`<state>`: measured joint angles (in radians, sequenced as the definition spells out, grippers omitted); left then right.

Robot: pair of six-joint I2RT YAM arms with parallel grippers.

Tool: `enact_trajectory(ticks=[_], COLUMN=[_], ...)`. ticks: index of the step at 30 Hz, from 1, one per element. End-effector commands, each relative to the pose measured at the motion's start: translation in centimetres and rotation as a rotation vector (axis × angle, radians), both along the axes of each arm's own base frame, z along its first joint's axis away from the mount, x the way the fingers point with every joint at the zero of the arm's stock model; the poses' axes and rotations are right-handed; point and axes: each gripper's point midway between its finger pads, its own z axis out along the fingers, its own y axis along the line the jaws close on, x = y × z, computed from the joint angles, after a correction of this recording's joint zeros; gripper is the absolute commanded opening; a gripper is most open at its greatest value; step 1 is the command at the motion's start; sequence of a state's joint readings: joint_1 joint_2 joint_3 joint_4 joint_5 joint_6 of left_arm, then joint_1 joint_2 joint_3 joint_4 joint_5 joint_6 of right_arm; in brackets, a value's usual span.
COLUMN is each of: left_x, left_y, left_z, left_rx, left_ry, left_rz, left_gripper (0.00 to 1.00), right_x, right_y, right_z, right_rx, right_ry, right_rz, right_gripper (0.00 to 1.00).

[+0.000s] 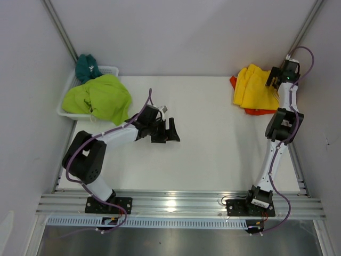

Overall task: Fold and stack the shorts
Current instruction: Neatly place the folded shorts to the corner

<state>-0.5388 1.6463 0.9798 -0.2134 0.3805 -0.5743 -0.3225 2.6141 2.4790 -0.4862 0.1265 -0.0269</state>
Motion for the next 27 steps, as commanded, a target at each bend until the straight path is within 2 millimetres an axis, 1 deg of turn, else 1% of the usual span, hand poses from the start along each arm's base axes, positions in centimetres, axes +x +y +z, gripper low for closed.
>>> enact_trajectory(ticks=[1,2,5,6,7,8,9,10,12,13,14,15,16,17,18,19,20,21,22,23,24,25,26,27], left_x=[-0.2,-0.2,-0.3,-0.2,-0.5,-0.4,-0.4,-0.5,-0.4,-0.4,-0.3,-0.3,-0.3,-0.1,-0.4,-0.4,-0.6,-0.7,-0.9,-1.2,-1.4,-1.8,-2.0,-2.7], left_y=[-0.3,-0.2,-0.1,-0.1,0.1,0.1,0.2,0.3,0.6,0.8,1.1,1.4,1.6,2.0,2.5,2.7,3.2,3.7,4.0,4.5,5.3,5.9,6.2,7.2], left_z=[2.2,2.4,2.7,3.1,3.1,3.3,3.5,3.6,4.7,5.0,5.2,6.3,6.7,7.1,7.9,8.4,8.5,9.8,10.1,10.1,11.0,10.7,11.1,10.7], left_rx=[-0.030,-0.028,-0.031,-0.034,-0.032,-0.035,-0.033,-0.033,-0.039,-0.038,-0.027,-0.036,-0.036,-0.026,-0.031,-0.033,-0.024,-0.034,-0.032,-0.030,-0.030,-0.022,-0.035,-0.034], left_ry=[-0.064,-0.068,-0.077,-0.087,-0.089,-0.097,-0.105,-0.111,-0.152,-0.167,-0.189,-0.224,-0.243,-0.268,-0.298,-0.318,-0.336,-0.375,-0.392,-0.401,-0.438,-0.443,-0.458,-0.478], left_rz=[-0.028,-0.027,-0.025,-0.022,-0.022,-0.020,-0.021,-0.020,-0.013,-0.008,0.004,0.012,0.020,0.035,0.044,0.053,0.064,0.078,0.086,0.097,0.131,0.145,0.172,0.202], left_gripper=[0.91,0.91,0.91,0.91,0.91,0.91,0.91,0.91,0.92,0.92,0.93,0.93,0.94,0.95,0.96,0.97,0.98,0.99,0.99,0.99,0.99,0.99,0.99,0.99], right_x=[0.2,-0.3,-1.1,-1.5,-1.8,-2.1,-2.7,-2.9,-3.8,-4.9,-5.7,-5.9,-8.4,-9.8,-10.6,-12.1,-14.8,-16.0,-17.0,-19.0,-19.9,-20.8,-22.5,-23.5], right_y=[-0.4,-0.2,0.2,0.7,0.9,1.2,1.6,2.4,3.9,5.6,6.7,7.8,10.0,11.2,12.3,13.5,15.1,16.2,17.0,19.0,20.1,20.9,21.6,22.6], right_z=[15.2,17.3,19.3,21.2,20.9,21.4,22.3,22.2,22.1,24.7,22.3,23.4,27.6,22.8,24.5,24.5,24.0,24.1,23.9,23.3,22.7,22.2,23.2,20.5], right_rx=[-0.127,-0.139,-0.177,-0.190,-0.185,-0.178,-0.164,-0.131,-0.064,-0.028,0.026,0.064,0.081,0.144,0.163,0.185,0.205,0.224,0.224,0.234,0.244,0.241,0.232,0.256], right_ry=[-0.271,-0.299,-0.314,-0.346,-0.336,-0.344,-0.347,-0.343,-0.329,-0.378,-0.336,-0.408,-0.502,-0.438,-0.528,-0.546,-0.551,-0.558,-0.557,-0.549,-0.535,-0.530,-0.564,-0.517], right_rz=[-0.041,-0.041,-0.056,-0.052,-0.052,-0.049,-0.040,-0.008,0.024,0.075,0.096,0.119,0.191,0.210,0.233,0.264,0.278,0.293,0.298,0.323,0.344,0.352,0.361,0.370], right_gripper=[0.97,0.96,0.98,0.99,0.99,0.99,1.00,0.99,1.00,1.00,0.99,0.99,1.00,0.99,1.00,1.00,0.99,0.99,1.00,1.00,0.99,0.99,1.00,1.00])
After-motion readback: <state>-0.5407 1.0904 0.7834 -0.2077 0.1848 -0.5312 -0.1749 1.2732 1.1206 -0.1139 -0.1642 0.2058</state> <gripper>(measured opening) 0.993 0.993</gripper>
